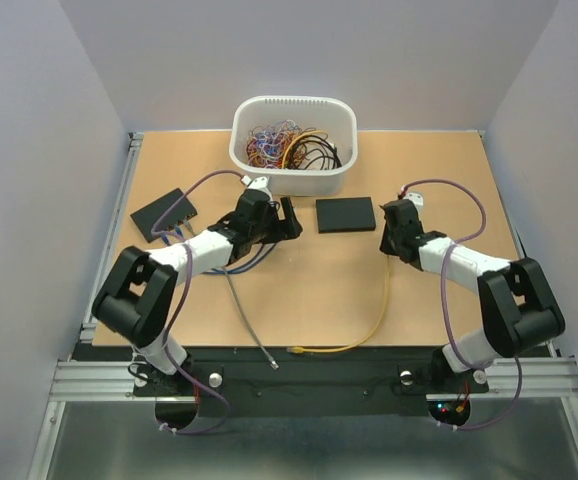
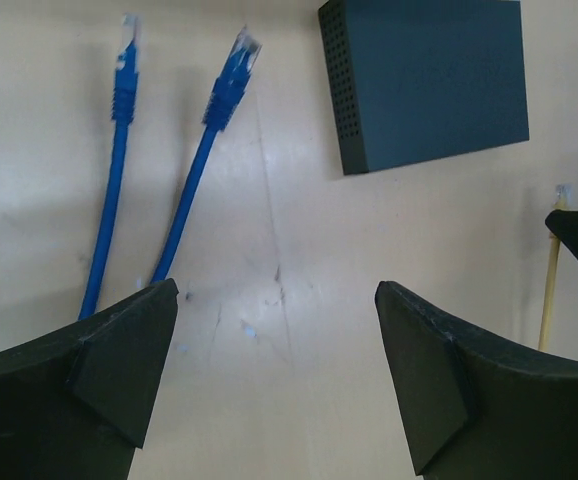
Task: Insert the plug into the switch port
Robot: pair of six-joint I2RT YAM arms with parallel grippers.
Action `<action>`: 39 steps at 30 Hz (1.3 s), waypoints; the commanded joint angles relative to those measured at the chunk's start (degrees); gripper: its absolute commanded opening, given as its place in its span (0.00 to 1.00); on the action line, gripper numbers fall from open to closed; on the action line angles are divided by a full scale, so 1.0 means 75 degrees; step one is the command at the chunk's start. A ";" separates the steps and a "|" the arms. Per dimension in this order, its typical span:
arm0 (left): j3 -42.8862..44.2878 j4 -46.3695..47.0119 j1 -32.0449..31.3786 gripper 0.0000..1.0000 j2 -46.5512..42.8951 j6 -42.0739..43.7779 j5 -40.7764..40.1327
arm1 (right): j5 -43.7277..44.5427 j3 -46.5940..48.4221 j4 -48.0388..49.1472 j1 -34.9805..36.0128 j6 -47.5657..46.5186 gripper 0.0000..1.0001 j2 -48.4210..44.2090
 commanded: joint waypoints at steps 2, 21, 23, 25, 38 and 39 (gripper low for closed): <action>0.0856 0.1277 -0.0147 0.92 0.0995 0.0133 0.0393 | -0.0146 0.0774 -0.0024 -0.0413 -0.0183 0.01 0.0896; 0.2461 0.1922 -0.0229 0.90 0.3318 0.0474 0.0710 | -0.1808 0.3575 -0.0035 -0.1269 -0.0569 0.00 0.4272; 0.2661 0.1910 -0.0311 0.90 0.3494 0.0591 0.0815 | -0.2347 0.3658 -0.0024 -0.1269 -0.0605 0.01 0.4389; 0.2790 0.1898 -0.0393 0.90 0.3565 0.0661 0.0920 | -0.2605 0.3611 -0.0024 -0.1258 -0.0617 0.00 0.4425; 0.2147 0.2004 -0.1342 0.90 0.3110 0.0626 0.0804 | -0.3251 0.2781 0.0339 -0.0344 -0.0757 0.01 0.3805; 0.1983 0.2027 -0.1424 0.90 0.3003 0.0615 0.0769 | -0.3274 0.2675 0.0386 -0.0274 -0.0734 0.00 0.3746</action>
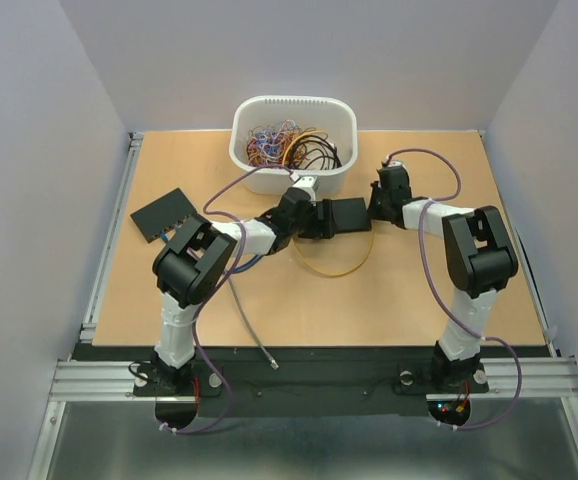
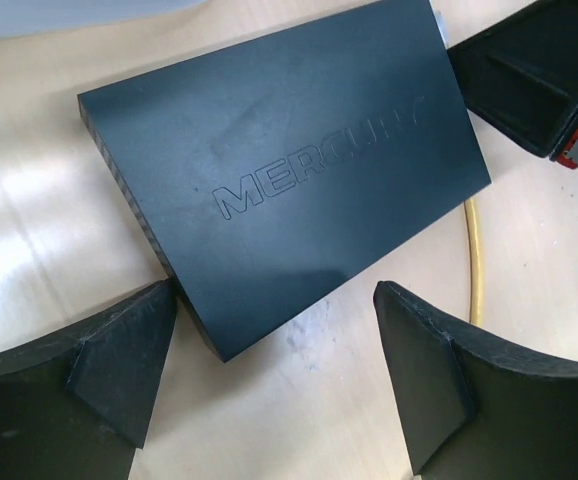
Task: Insert the plug into the switch port
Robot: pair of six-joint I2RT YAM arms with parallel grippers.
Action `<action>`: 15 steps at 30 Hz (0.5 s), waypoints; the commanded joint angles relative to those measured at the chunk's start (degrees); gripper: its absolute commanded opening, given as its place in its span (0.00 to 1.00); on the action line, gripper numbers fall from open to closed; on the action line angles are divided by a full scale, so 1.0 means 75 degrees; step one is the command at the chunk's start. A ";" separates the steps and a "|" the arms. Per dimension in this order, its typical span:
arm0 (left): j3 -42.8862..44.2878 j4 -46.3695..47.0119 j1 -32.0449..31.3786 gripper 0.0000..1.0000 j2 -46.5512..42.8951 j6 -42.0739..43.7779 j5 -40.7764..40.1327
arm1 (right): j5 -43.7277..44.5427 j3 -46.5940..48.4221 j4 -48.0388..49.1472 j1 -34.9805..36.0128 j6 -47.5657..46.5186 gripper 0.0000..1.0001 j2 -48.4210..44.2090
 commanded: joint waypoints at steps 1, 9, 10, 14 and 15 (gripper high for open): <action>-0.0768 0.0372 -0.0643 0.90 -0.0765 -0.0129 0.0212 | -0.1057 -0.0677 -0.0491 0.0880 0.0155 0.01 -0.0104; -0.2434 0.0560 -0.1218 0.90 -0.1984 -0.0702 0.0071 | -0.1162 -0.2048 0.0552 0.1596 0.0717 0.00 -0.0527; -0.2551 0.0548 -0.1300 0.90 -0.2078 -0.0772 0.0024 | -0.1174 -0.2119 0.0622 0.1643 0.0753 0.00 -0.0515; -0.3254 0.0595 -0.1745 0.90 -0.2512 -0.1065 -0.0129 | -0.1174 -0.2436 0.0974 0.1737 0.0858 0.01 -0.0503; -0.3429 0.0595 -0.1827 0.90 -0.2663 -0.1124 -0.0164 | -0.1069 -0.2494 0.0986 0.1749 0.0847 0.01 -0.0526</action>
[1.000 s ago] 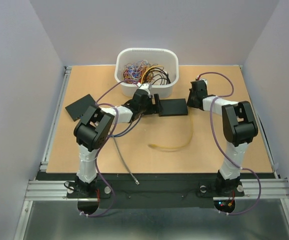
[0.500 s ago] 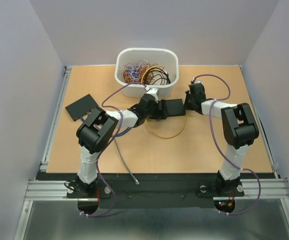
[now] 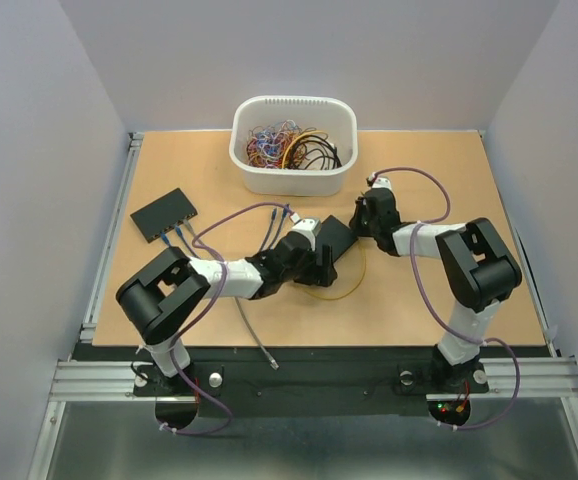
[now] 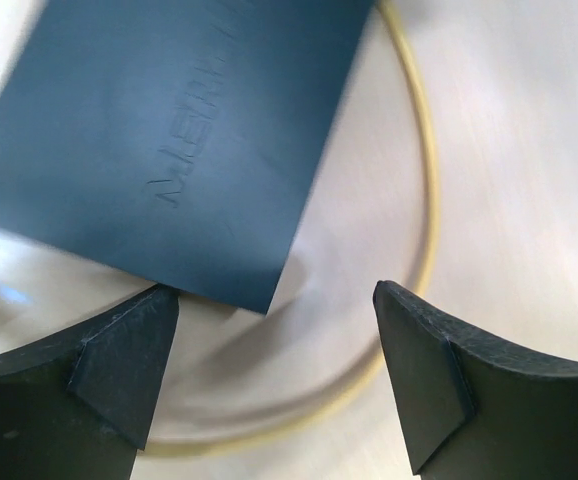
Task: Insert the plug into the switch port
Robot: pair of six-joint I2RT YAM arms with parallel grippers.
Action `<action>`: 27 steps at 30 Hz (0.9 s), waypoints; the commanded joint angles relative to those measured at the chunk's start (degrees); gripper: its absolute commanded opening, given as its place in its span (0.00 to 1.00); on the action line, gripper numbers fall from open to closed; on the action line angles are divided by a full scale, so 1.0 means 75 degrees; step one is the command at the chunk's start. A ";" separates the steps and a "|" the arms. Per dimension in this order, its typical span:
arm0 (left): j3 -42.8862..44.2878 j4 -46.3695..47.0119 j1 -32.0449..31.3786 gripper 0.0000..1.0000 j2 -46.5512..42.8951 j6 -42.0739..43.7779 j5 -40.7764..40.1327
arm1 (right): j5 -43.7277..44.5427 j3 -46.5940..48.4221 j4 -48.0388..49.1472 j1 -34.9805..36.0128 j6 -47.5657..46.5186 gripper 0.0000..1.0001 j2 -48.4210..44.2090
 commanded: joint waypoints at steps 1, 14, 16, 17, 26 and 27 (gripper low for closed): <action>-0.0432 0.0490 -0.0528 0.90 -0.0354 -0.0554 0.0518 | -0.1042 -0.0603 -0.0850 0.0682 0.0386 0.01 0.0316; -0.0655 -0.1115 -0.0517 0.91 -0.0893 -0.0308 -0.0771 | 0.0797 -0.0568 -0.1693 0.0670 0.0106 0.00 -0.0726; -0.0702 -0.1127 -0.0517 0.91 -0.0940 -0.0273 -0.0771 | 0.1171 -0.0580 -0.1891 0.0647 0.0035 0.00 -0.1065; -0.0713 -0.1139 -0.0517 0.91 -0.0963 -0.0261 -0.0771 | 0.1278 -0.0592 -0.1893 0.0624 -0.0047 0.01 -0.1172; -0.0573 -0.1794 -0.0517 0.92 -0.1443 -0.0050 -0.0829 | 0.1807 -0.0802 -0.2806 0.0565 -0.0188 0.00 -0.2355; -0.0538 -0.1888 -0.0505 0.93 -0.1572 -0.0026 -0.0876 | 0.1771 -0.0965 -0.2818 0.0553 -0.0142 0.00 -0.2565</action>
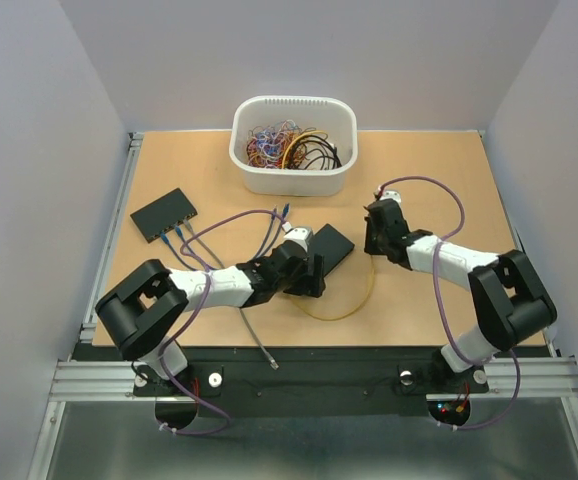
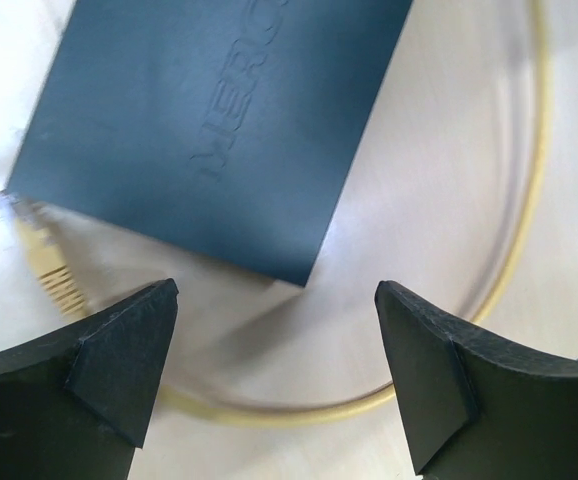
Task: Insert the plug into the switch port
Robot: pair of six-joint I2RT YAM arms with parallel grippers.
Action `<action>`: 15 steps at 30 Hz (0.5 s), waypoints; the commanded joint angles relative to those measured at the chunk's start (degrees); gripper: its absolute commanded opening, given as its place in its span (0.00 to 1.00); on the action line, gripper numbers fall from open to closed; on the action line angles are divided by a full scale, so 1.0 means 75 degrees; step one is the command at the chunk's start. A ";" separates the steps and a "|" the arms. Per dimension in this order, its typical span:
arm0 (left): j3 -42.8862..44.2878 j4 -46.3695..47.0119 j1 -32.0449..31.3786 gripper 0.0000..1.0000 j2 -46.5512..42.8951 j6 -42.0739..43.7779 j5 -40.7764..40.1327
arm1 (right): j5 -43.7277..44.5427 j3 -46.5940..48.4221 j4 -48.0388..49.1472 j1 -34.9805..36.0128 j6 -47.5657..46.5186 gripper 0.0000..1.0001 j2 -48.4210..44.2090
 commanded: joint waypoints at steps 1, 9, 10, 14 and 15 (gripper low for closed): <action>0.0167 -0.0868 0.0020 0.93 -0.0570 0.0265 -0.0340 | 0.0090 -0.0322 -0.0388 0.0040 -0.0004 0.00 -0.0768; 0.0718 -0.1772 0.0055 0.93 -0.1261 0.0617 -0.0575 | -0.0590 -0.1038 -0.0610 0.0040 0.0207 0.00 -0.1730; 0.0754 -0.1831 0.0066 0.94 -0.1343 0.0698 -0.0633 | -0.0661 -0.1073 -0.0634 0.0040 0.0219 0.01 -0.1789; 0.1104 -0.2193 0.0172 0.97 -0.1777 0.0886 -0.1066 | -0.1140 -0.1307 -0.0763 0.0064 0.0336 0.00 -0.2093; 0.1152 -0.2218 0.0218 0.97 -0.1952 0.0921 -0.1160 | -0.1200 -0.1366 -0.0786 0.0110 0.0440 0.00 -0.2222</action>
